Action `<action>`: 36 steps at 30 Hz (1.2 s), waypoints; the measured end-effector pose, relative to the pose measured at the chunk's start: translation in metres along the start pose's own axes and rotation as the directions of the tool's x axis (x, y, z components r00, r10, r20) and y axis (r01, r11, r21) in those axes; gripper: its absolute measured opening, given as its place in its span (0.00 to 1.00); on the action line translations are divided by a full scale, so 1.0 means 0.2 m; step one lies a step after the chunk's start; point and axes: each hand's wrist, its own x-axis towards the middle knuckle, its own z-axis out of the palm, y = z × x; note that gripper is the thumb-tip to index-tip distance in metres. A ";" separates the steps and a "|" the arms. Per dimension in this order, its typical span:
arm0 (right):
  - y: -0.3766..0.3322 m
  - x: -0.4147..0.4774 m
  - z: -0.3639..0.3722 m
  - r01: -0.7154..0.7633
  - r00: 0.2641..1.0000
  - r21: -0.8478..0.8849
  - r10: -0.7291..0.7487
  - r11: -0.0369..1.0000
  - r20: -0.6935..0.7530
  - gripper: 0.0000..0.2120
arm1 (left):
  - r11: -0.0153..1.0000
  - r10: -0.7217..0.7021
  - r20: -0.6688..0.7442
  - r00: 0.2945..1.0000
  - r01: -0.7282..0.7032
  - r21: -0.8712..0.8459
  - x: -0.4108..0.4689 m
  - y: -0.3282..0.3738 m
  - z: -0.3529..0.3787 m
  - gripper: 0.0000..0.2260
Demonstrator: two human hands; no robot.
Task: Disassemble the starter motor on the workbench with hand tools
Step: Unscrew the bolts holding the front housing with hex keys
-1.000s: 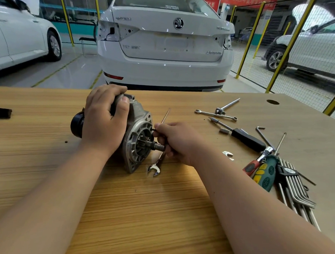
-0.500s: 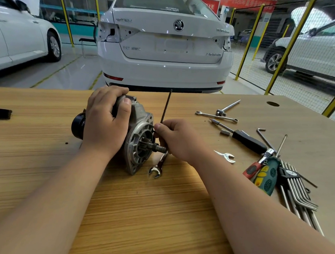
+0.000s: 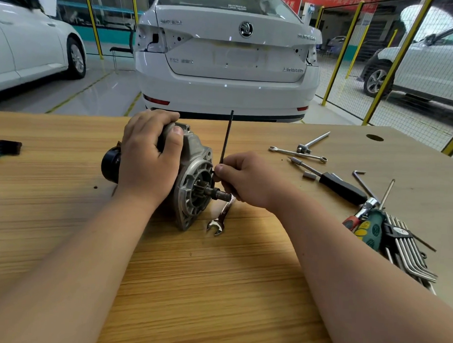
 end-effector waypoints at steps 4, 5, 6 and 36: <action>0.00 0.01 0.01 0.023 0.999 -0.076 -0.026 0.997 -0.035 0.14 | 1.000 -0.003 -0.015 1.000 0.003 0.015 0.00 0.00 0.00 0.17; -0.01 0.00 0.01 0.036 0.998 -0.120 -0.042 0.992 -0.049 0.14 | 1.000 -0.003 -0.018 1.000 0.003 0.018 0.00 0.00 0.00 0.17; 0.00 0.00 0.01 0.052 0.996 -0.172 -0.065 0.984 -0.067 0.12 | 1.000 -0.004 -0.020 1.000 0.004 0.022 0.01 -0.01 0.00 0.17; -0.09 -0.02 -0.02 0.335 0.925 -0.421 -0.378 0.843 -0.022 0.09 | 0.999 0.017 -0.024 1.000 -0.016 0.039 0.01 -0.02 0.00 0.17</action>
